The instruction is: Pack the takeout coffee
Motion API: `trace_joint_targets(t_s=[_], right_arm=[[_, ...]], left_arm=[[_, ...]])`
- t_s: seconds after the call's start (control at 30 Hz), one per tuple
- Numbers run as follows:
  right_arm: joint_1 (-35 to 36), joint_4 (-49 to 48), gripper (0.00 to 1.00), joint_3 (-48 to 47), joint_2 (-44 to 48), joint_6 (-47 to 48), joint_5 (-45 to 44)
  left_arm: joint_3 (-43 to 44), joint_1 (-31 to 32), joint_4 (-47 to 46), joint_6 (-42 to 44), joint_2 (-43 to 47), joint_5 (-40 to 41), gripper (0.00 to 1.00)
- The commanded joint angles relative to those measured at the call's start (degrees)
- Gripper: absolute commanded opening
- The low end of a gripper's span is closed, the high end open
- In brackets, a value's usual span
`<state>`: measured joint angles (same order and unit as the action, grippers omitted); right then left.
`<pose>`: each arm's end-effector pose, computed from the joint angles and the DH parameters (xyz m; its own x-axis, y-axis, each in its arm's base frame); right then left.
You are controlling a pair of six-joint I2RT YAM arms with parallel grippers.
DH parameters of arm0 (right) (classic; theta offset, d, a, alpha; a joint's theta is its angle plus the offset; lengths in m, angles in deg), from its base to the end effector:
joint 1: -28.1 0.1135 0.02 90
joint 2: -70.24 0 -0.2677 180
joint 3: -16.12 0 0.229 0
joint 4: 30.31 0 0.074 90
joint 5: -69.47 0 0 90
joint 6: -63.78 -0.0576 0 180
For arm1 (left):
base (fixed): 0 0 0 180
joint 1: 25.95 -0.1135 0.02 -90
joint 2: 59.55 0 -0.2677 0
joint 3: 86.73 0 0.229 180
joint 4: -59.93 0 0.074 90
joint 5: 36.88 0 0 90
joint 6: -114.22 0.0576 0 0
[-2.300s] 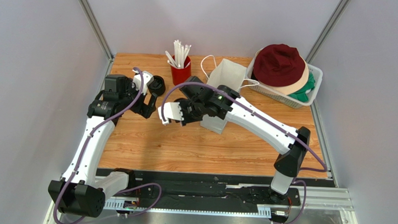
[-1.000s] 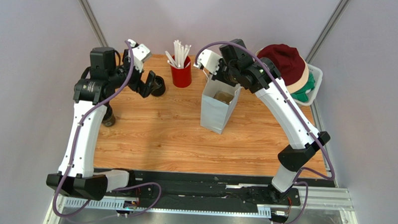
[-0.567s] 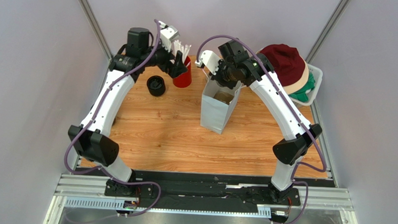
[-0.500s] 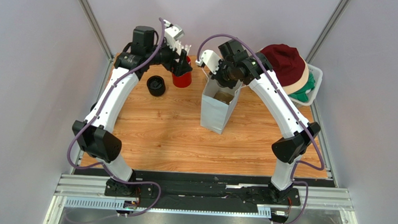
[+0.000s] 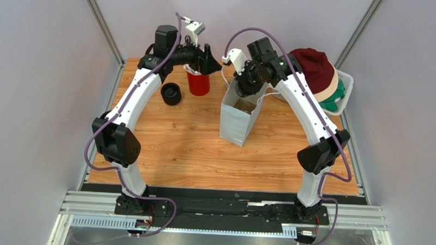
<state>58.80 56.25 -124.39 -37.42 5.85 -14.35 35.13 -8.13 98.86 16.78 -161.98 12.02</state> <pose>0.3161 0.1949 0.3870 -0.2887 -0.7853 -0.5476 -0.8445 0.4783 -0.2407 0.3733 -0.1598 0.4119 -0.4214 0.0330 -0.9063 0.7725 0.5366 -0.3396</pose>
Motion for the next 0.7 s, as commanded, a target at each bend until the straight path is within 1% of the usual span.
trace_joint_targets(t_s=[0.0,0.3,0.57,0.6,0.67], right_arm=[[-1.1,-4.0,0.0,-1.1,0.8,-2.4,2.9],[-1.9,-6.1,0.0,2.5,1.7,-2.2,2.8],[-2.6,-6.1,0.0,3.3,1.4,-2.5,2.2],[-2.7,-6.1,0.0,3.6,1.5,-2.5,2.2],[-2.7,-6.2,0.0,4.3,1.7,-2.5,2.3]], left_arm=[[0.7,0.5,-8.3,-4.9,0.4,-5.2,0.99],[-0.5,0.8,-13.0,-10.0,0.5,-9.1,0.99],[1.6,3.3,-9.5,-7.9,-3.1,-8.2,0.99],[1.7,3.7,-9.5,-7.8,-3.3,-8.2,0.97],[1.9,4.1,-9.2,-7.5,-3.9,-8.4,0.9]])
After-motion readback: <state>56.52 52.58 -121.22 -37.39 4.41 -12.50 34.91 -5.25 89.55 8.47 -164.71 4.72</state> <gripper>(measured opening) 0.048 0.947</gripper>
